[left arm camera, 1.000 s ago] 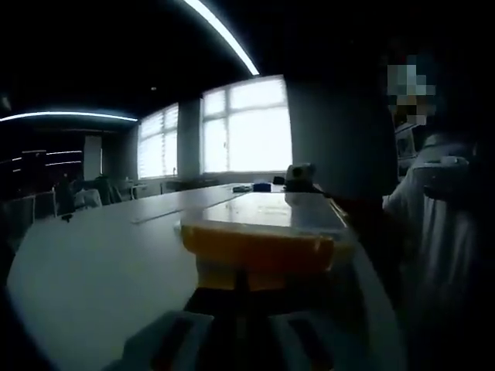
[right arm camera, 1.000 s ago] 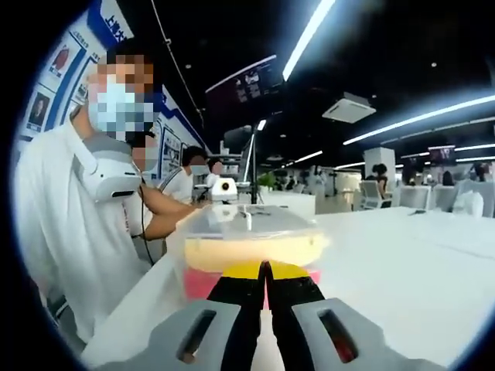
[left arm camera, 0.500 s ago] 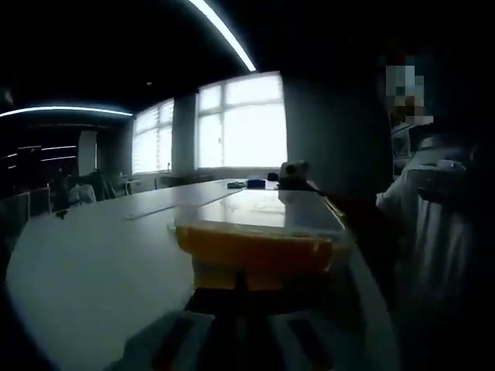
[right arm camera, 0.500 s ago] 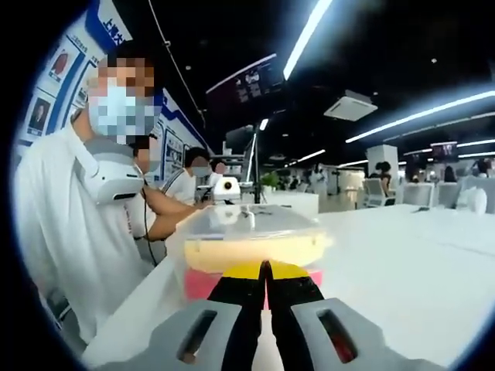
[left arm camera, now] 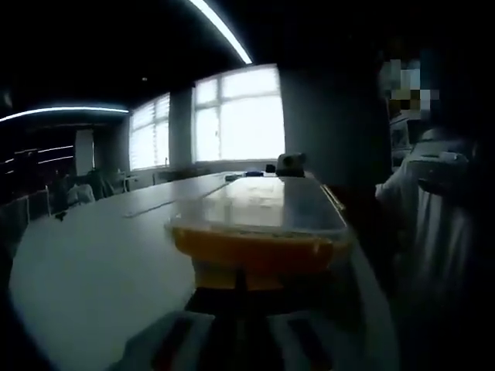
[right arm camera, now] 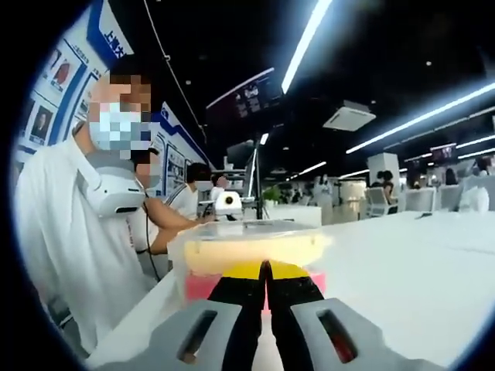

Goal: Arrange the small medicine boxes into an aligned row inside the storage area until every box is upright, visible, and separated from the surrounding clutter.

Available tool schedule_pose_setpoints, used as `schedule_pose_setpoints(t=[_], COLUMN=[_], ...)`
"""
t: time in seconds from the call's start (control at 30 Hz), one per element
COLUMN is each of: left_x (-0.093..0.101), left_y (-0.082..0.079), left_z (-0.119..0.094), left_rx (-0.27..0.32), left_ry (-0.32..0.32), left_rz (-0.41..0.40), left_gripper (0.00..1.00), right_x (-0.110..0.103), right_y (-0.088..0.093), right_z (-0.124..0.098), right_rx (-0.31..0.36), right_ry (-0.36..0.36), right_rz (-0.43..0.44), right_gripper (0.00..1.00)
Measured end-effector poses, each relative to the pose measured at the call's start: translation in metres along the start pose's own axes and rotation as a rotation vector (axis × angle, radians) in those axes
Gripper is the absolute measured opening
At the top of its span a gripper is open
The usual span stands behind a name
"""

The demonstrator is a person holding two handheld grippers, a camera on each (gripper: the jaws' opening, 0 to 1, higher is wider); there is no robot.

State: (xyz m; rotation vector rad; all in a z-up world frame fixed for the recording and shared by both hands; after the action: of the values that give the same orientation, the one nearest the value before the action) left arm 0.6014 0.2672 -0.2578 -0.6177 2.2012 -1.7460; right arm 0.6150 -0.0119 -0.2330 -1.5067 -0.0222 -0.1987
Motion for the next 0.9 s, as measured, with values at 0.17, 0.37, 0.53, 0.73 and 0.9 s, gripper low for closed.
schedule_pose_setpoints(t=[0.17, 0.37, 0.53, 0.73, 0.9], left_x=[-0.006, -0.019, -0.019, -0.017, -0.017], left_y=[-0.001, 0.005, 0.004, 0.003, 0.002], left_z=[-0.005, 0.004, 0.007, 0.009, 0.01], left_rx=[0.029, 0.014, 0.015, 0.002, -0.005], left_ry=[-0.014, 0.004, 0.034, 0.044, 0.041], left_rz=[-0.029, -0.078, -0.076, -0.021, -0.004], left_gripper=[0.0, 0.0, 0.0, 0.0, 0.0], right_x=[-0.005, 0.004, 0.004, 0.003, 0.011], right_y=[0.01, 0.014, 0.015, 0.016, 0.013], right_z=[0.0, -0.001, 0.001, 0.003, -0.007], right_rx=[-0.079, -0.078, -0.082, -0.077, -0.066], right_ry=[0.003, -0.021, -0.031, -0.038, -0.044], right_rz=[-0.052, -0.044, -0.031, -0.032, -0.034], right_gripper=[0.0, 0.0, 0.0, 0.0, 0.0])
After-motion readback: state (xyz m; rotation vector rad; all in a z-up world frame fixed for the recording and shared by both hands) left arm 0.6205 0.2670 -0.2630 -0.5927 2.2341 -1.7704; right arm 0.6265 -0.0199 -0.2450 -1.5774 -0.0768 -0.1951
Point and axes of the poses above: the point that each gripper's makers call its tool centre point, and the gripper's own axes: z roughly forward along the fingers, x roughly to its right, y roughly out of its underside, the point moved 2 cm from there along -z, roughly backward along the fingers, and after that the axes turned 9 degrees about -z, right-handed, at the moved point
